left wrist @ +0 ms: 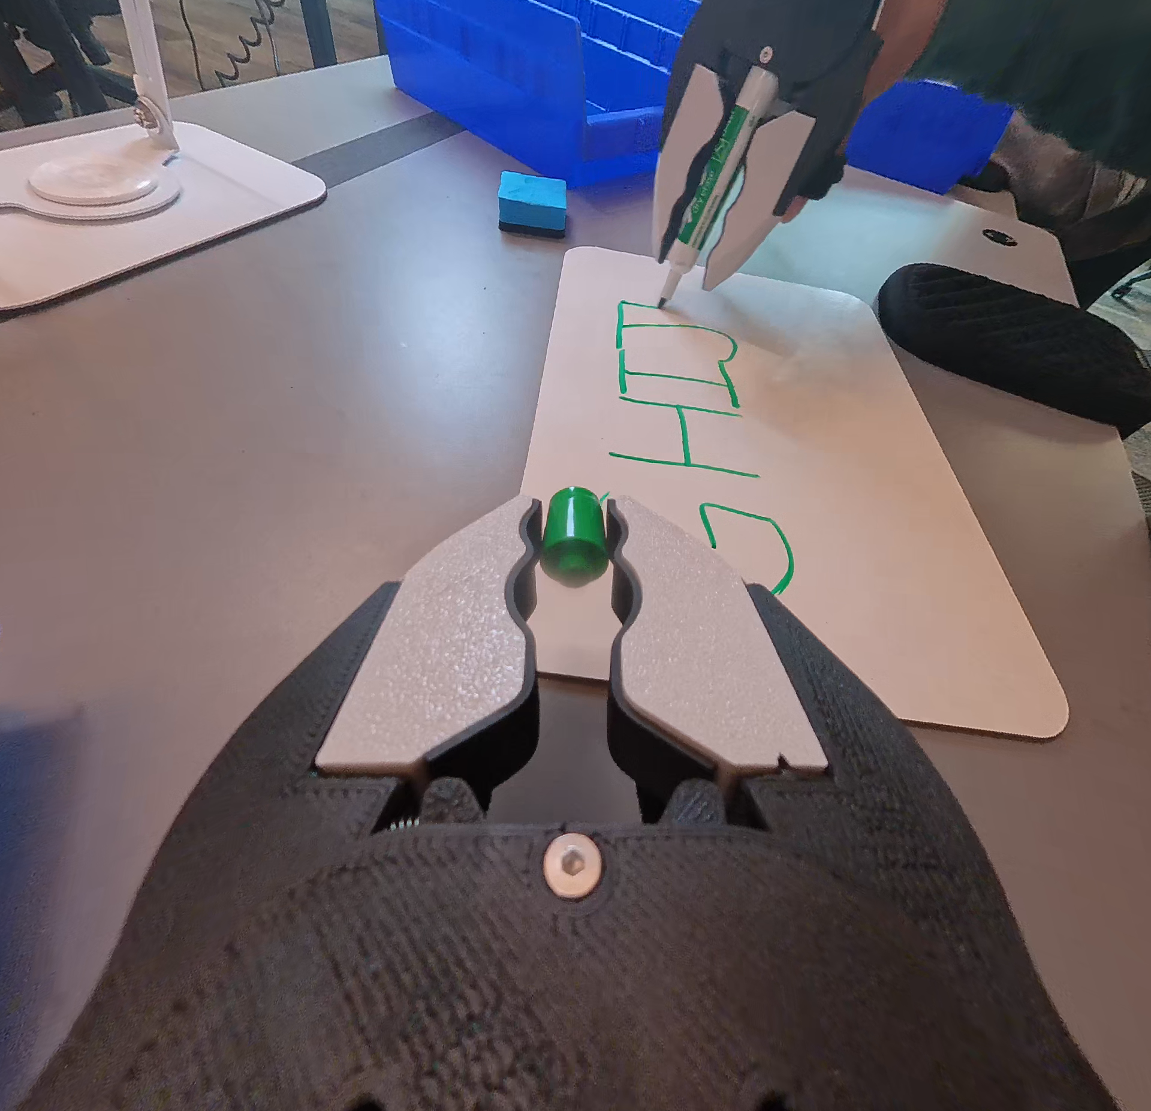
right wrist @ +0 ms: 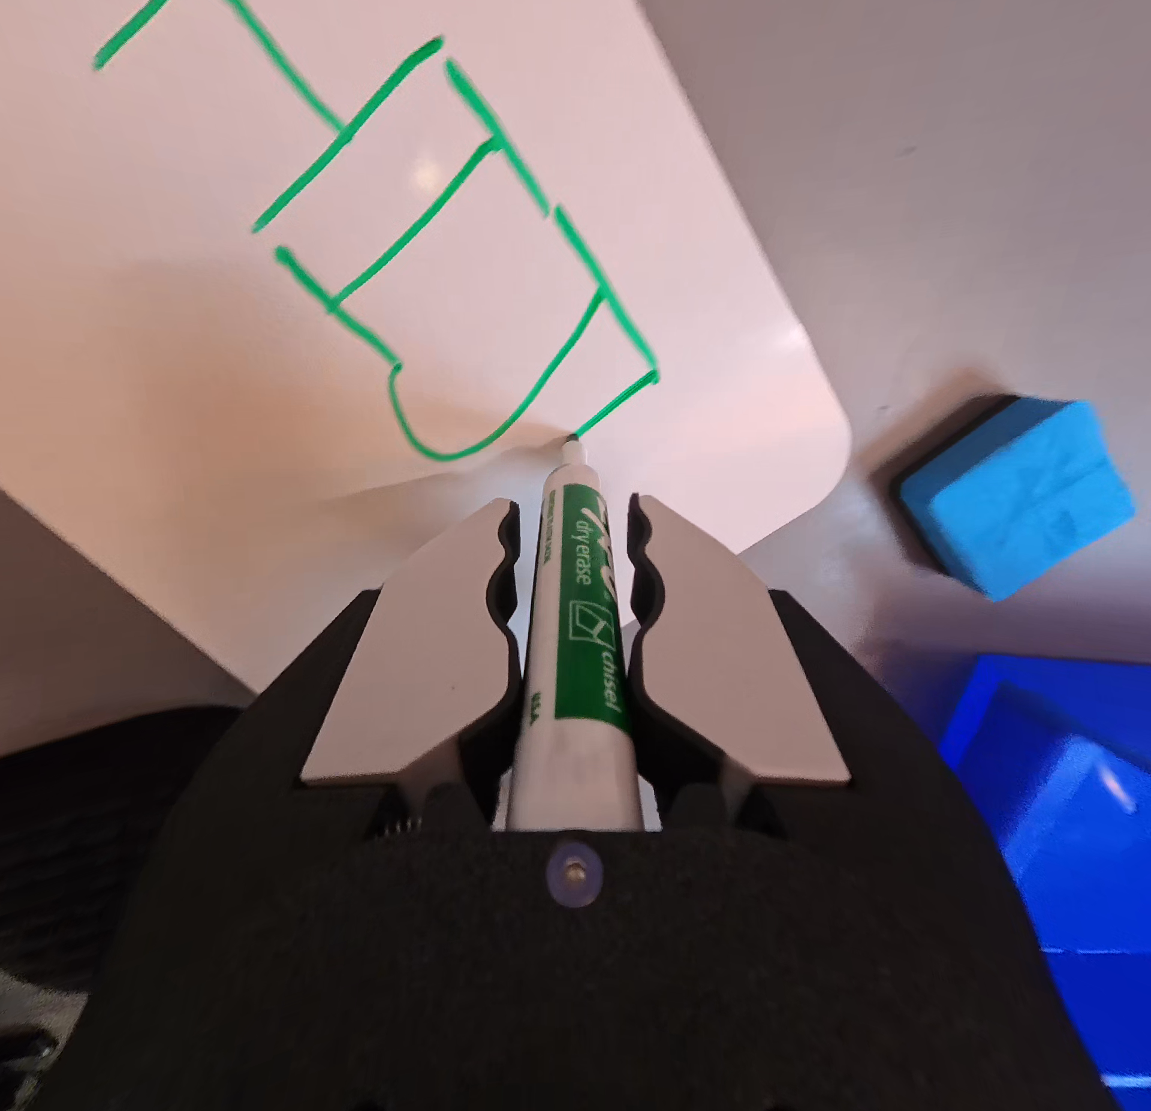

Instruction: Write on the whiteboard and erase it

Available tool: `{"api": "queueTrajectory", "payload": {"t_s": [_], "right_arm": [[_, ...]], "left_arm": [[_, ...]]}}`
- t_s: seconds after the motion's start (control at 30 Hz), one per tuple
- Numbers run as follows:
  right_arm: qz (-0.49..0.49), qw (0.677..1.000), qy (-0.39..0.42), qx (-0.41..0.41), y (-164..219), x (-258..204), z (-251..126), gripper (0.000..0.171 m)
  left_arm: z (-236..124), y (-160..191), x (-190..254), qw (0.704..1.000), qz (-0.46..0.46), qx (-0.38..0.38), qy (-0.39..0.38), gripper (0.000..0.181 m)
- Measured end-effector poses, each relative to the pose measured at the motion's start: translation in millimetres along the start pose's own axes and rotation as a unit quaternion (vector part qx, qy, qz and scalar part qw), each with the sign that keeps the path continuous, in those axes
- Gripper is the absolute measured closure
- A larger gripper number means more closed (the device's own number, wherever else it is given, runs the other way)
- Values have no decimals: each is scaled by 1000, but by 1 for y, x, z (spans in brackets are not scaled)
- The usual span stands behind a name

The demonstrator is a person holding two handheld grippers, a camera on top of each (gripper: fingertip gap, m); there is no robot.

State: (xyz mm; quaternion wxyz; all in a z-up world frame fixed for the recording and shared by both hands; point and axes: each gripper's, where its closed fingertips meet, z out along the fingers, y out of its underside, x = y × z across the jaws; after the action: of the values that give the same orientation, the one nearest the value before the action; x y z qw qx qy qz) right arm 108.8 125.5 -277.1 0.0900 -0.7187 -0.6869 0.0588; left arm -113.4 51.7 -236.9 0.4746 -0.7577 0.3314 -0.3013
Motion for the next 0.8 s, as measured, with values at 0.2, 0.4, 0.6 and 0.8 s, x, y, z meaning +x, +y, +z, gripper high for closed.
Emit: {"api": "queueTrajectory", "payload": {"t_s": [0.2,0.4,0.6,0.8], "right_arm": [[-14,999,-31,-35,25,-33,-8,137],[3,1000,20,9,11,-2,-13,137],[24,999,38,17,10,26,-5,137],[12,1000,21,7,10,14,-1,137]], "left_arm": [[1,1,1,1000,0,-2,2,162],[2,2,0,1000,1,-6,0,162],[1,2,-2,1000,-2,-4,-3,162],[1,2,-2,1000,-3,-4,-2,162]]}}
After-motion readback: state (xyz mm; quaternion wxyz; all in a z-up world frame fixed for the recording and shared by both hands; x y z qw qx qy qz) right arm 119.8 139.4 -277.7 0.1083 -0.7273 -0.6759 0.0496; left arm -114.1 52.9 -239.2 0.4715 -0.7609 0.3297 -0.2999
